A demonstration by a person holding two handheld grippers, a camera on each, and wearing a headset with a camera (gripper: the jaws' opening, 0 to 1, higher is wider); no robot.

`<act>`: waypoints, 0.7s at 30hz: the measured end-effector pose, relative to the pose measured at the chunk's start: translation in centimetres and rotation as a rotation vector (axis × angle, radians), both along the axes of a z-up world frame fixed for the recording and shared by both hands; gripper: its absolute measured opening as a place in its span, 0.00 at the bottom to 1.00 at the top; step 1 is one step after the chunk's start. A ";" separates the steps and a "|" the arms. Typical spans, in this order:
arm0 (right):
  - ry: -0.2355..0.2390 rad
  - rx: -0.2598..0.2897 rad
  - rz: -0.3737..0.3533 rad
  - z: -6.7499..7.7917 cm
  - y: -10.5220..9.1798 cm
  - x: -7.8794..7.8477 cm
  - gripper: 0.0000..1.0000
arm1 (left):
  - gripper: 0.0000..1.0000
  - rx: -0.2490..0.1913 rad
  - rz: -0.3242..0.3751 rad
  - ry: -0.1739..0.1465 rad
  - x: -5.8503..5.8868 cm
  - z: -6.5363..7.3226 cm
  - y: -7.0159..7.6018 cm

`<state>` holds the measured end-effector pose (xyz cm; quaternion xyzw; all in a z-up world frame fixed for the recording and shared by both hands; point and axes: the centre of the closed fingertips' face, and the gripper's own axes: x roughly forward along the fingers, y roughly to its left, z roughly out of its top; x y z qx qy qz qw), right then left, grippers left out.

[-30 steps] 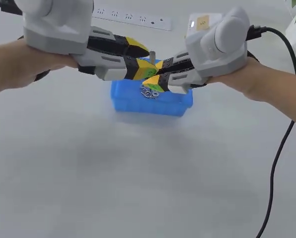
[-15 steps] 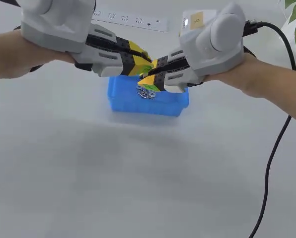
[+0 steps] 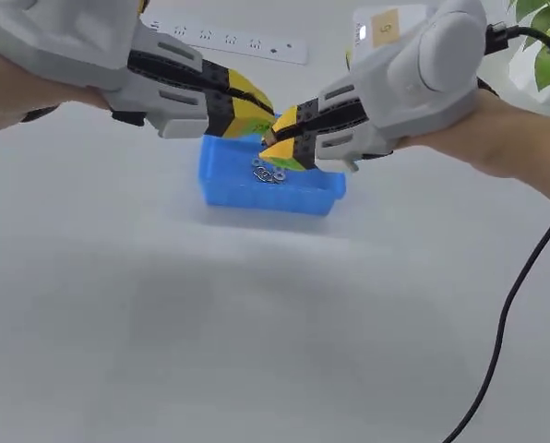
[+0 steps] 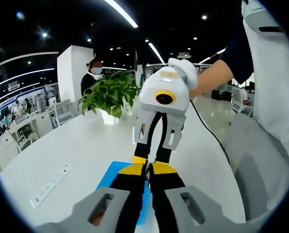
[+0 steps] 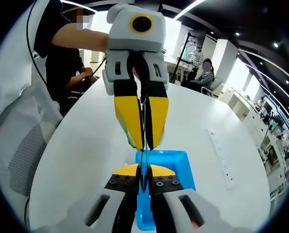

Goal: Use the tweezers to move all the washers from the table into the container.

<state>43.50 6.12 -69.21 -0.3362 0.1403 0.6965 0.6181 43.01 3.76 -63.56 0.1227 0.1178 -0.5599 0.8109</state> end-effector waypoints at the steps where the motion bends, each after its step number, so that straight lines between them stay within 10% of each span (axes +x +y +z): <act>1: 0.001 -0.005 0.002 0.1 -0.1 -0.3 0.07 | 0.08 0.008 -0.003 -0.001 -0.1 0.0 0.0; 21: -0.021 -0.096 0.070 0.0 -1.4 -3.1 0.07 | 0.08 0.216 -0.137 -0.022 -3.9 -2.3 -0.2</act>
